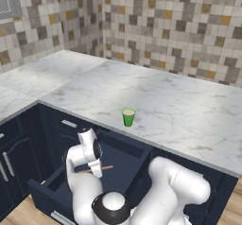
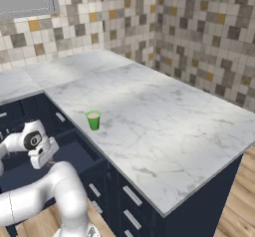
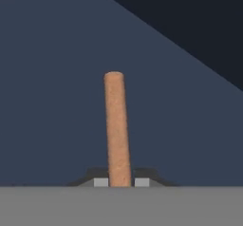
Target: Pick up the straw from the left drawer and put it inside the smoothie cup.
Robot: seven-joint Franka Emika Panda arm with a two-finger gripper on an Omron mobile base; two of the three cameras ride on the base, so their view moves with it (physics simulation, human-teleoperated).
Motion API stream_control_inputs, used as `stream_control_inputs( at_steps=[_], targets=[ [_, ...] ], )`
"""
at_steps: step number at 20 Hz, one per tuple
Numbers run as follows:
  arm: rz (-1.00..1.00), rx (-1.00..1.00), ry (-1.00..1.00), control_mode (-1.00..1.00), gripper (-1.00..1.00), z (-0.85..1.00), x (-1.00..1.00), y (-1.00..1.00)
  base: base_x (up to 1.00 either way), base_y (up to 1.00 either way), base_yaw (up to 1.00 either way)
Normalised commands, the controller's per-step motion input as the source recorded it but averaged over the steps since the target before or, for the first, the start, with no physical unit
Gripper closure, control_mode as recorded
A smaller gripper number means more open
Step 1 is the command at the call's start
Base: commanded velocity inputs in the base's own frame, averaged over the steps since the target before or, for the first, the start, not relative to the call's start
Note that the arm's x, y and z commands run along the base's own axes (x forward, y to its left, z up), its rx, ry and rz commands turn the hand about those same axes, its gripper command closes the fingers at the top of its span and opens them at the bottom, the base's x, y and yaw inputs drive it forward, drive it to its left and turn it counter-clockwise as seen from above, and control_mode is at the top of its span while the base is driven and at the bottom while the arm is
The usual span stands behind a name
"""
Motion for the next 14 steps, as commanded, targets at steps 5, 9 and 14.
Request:
stream_control_inputs(
  at_steps=[5,9,14],
  targets=[
    [0.00,0.00,0.00,-1.00,1.00,1.00,-0.48,0.00,0.00,0.00,0.00],
    [0.00,0.00,-0.03,-1.00,1.00,0.98,-0.42,0.00,0.00,0.00,0.00],
    [0.00,0.00,-0.06,-1.00,1.00,0.97,-0.32,0.00,0.00,0.00,0.00]
  ],
)
